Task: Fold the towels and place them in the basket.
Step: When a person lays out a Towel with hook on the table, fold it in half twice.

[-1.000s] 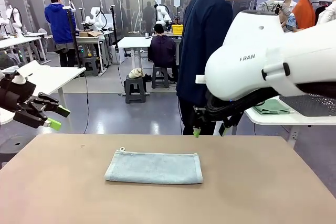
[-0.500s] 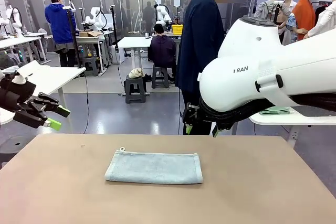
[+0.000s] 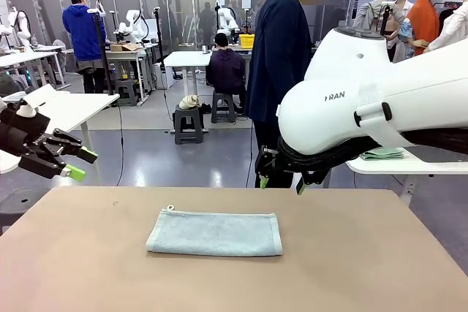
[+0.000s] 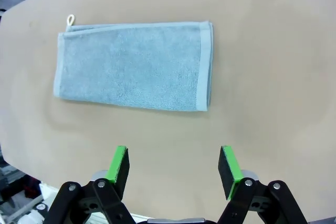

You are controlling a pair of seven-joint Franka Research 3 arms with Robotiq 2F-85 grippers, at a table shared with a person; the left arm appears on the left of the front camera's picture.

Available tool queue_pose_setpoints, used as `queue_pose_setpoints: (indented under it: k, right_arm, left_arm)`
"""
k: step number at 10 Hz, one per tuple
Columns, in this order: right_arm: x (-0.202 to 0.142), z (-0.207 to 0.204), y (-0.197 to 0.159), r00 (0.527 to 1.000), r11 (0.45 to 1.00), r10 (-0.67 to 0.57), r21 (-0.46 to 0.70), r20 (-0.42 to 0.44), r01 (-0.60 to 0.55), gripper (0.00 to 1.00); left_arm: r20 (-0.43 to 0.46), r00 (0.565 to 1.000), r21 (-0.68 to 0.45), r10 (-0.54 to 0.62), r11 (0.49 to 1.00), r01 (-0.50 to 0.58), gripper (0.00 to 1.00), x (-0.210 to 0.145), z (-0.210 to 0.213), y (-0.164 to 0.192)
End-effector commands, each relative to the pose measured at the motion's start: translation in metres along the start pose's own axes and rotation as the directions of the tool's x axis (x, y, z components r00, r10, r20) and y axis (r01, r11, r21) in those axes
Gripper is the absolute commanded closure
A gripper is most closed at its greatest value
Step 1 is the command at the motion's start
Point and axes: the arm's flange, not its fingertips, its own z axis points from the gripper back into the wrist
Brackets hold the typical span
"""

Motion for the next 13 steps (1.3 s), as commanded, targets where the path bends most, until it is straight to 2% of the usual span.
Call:
queue_pose_setpoints:
  k: [1,6,10,13]
  right_arm:
    - [0.011,-0.034,-0.012,0.997,0.997,-0.065,0.046,-0.044,0.067,0.14]
    - [0.022,-0.108,-0.021,0.99,0.993,-0.114,-0.043,-0.078,0.111,0.14]
    - [0.02,-0.153,-0.019,0.998,0.993,-0.069,-0.099,-0.01,0.068,0.14]
    - [0.031,-0.172,-0.016,0.996,0.986,-0.087,-0.142,0.016,0.089,0.14]
  left_arm:
    - [0.016,1.0,-0.008,-0.012,1.0,0.012,0.16,0.002,0.002,-0.002]
    - [0.016,1.0,-0.008,-0.012,1.0,0.012,0.16,0.002,0.002,-0.002]
    - [0.016,1.0,-0.008,-0.012,1.0,0.012,0.16,0.002,0.002,-0.002]
    - [0.016,1.0,-0.008,-0.012,1.0,0.012,0.16,0.002,0.002,-0.002]
